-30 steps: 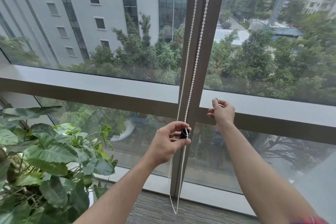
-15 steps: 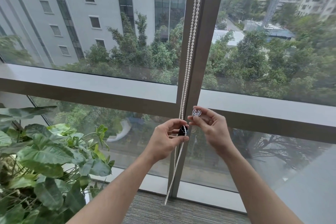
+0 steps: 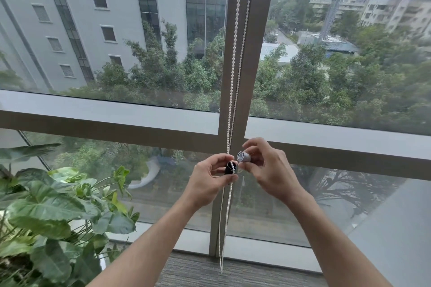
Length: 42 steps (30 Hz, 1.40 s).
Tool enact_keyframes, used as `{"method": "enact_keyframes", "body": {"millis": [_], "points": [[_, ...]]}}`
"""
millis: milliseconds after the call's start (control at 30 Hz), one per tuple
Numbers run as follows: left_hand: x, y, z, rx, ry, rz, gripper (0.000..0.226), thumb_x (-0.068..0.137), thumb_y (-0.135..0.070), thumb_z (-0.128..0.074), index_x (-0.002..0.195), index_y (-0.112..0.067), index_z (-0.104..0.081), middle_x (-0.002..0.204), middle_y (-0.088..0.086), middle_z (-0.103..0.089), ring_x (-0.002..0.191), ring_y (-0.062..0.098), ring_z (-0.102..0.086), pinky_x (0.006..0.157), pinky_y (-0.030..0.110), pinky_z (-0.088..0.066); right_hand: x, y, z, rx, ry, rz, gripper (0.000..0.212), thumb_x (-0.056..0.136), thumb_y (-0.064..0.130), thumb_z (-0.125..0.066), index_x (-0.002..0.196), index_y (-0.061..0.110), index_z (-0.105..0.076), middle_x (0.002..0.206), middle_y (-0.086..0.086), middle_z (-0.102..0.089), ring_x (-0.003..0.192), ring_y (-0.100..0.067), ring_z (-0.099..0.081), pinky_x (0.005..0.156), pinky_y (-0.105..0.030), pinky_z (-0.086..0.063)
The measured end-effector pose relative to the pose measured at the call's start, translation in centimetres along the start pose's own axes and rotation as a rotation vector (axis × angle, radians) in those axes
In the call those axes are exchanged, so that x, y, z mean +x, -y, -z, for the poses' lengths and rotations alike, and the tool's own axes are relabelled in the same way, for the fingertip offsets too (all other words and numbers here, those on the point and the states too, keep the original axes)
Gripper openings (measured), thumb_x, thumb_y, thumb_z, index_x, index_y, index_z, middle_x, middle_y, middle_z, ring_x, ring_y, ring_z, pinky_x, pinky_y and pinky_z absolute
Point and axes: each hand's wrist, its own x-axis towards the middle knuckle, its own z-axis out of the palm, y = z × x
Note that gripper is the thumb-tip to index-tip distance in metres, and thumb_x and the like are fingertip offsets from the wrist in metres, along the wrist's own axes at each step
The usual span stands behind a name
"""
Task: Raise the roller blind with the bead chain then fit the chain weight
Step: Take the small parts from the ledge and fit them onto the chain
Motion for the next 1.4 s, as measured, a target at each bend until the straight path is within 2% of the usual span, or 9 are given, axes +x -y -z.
{"method": "enact_keyframes", "body": {"millis": [167, 333, 467, 600, 700, 833, 967, 1067, 1400], "points": [[-0.2, -0.1, 0.0, -0.01, 0.025, 0.003, 0.042, 0.074, 0.0, -0.082, 0.109, -0.02, -0.068, 0.097, -0.004, -0.077, 0.095, 0.013, -0.073, 0.085, 0.026, -0.056, 0.3, 0.8, 0.2, -0.087, 0.061, 0.064, 0.021, 0.075, -0.005, -0.077, 0.084, 0.013, -0.071, 0.088, 0.003, -0.065, 0.078, -0.009, -0.065, 0.073, -0.022, -0.054], [-0.3, -0.3, 0.4, -0.007, 0.042, 0.005, 0.041, 0.075, -0.007, -0.083, 0.111, -0.022, -0.069, 0.102, -0.001, -0.077, 0.095, 0.016, -0.073, 0.085, 0.029, -0.057, 0.1, 1.6, 0.4, -0.086, 0.139, 0.119, 0.018, 0.083, -0.005, -0.071, 0.093, 0.009, -0.076, 0.101, -0.002, -0.068, 0.089, -0.013, -0.066, 0.082, -0.014, -0.05], [-0.5, -0.6, 0.4, 0.008, 0.048, 0.007, 0.045, 0.074, -0.008, -0.084, 0.109, -0.032, -0.068, 0.1, -0.004, -0.078, 0.093, 0.013, -0.073, 0.085, 0.031, -0.058, 0.1, 2.1, 0.6, -0.08, 0.187, 0.122, 0.021, 0.089, 0.0, -0.067, 0.104, 0.01, -0.076, 0.107, -0.001, -0.07, 0.096, -0.012, -0.066, 0.087, -0.018, -0.051], [-0.5, -0.9, 0.2, -0.003, 0.043, 0.008, 0.045, 0.074, -0.006, -0.084, 0.108, -0.03, -0.066, 0.101, -0.001, -0.077, 0.092, 0.013, -0.074, 0.079, 0.027, -0.059, 0.2, 2.5, 0.7, -0.072, 0.17, 0.1, 0.029, 0.087, 0.002, -0.07, 0.114, 0.012, -0.072, 0.106, -0.001, -0.074, 0.095, -0.006, -0.067, 0.09, -0.019, -0.052], [-0.5, -1.0, 0.2, -0.01, 0.045, 0.003, 0.044, 0.074, -0.004, -0.083, 0.109, -0.026, -0.067, 0.102, 0.002, -0.077, 0.093, 0.015, -0.074, 0.082, 0.033, -0.06, 0.4, 2.5, 0.8, -0.102, 0.184, 0.123, 0.029, 0.086, 0.0, -0.07, 0.112, 0.012, -0.073, 0.105, -0.001, -0.075, 0.095, -0.009, -0.069, 0.09, -0.024, -0.053], [-0.7, -1.3, 0.4, -0.033, 0.041, -0.016, 0.045, 0.075, -0.002, -0.082, 0.104, -0.034, -0.069, 0.098, -0.005, -0.078, 0.094, 0.013, -0.073, 0.083, 0.032, -0.059, 0.2, 2.7, 0.7, -0.129, 0.19, 0.171, 0.026, 0.086, -0.001, -0.07, 0.109, 0.011, -0.076, 0.112, -0.003, -0.073, 0.102, -0.014, -0.069, 0.094, -0.024, -0.052], [-0.7, -1.2, 0.5, -0.058, 0.053, -0.002, 0.044, 0.075, -0.003, -0.082, 0.108, -0.029, -0.069, 0.097, 0.0, -0.078, 0.093, 0.016, -0.073, 0.079, 0.032, -0.059, 0.0, 2.8, 1.0, -0.114, 0.196, 0.181, 0.026, 0.088, -0.003, -0.068, 0.106, 0.013, -0.078, 0.109, -0.001, -0.07, 0.098, -0.011, -0.066, 0.088, -0.016, -0.05], [-0.8, -1.1, 0.5, -0.094, 0.072, 0.025, 0.044, 0.076, 0.001, -0.08, 0.114, -0.017, -0.068, 0.098, 0.006, -0.077, 0.092, 0.021, -0.073, 0.074, 0.036, -0.06, 0.0, 2.9, 1.2, -0.141, 0.203, 0.178, 0.029, 0.086, -0.006, -0.069, 0.101, 0.017, -0.079, 0.107, 0.004, -0.073, 0.103, -0.01, -0.065, 0.09, -0.02, -0.05], [-1.2, -1.5, 0.4, -0.169, 0.117, 0.04, 0.042, 0.076, 0.004, -0.079, 0.113, -0.013, -0.069, 0.096, 0.006, -0.076, 0.09, 0.023, -0.072, 0.073, 0.033, -0.058, -0.2, 3.3, 1.6, -0.032, 0.232, 0.141, 0.037, 0.081, -0.013, -0.068, 0.095, 0.02, -0.077, 0.106, 0.009, -0.073, 0.096, -0.002, -0.067, 0.082, -0.013, -0.049]]}}
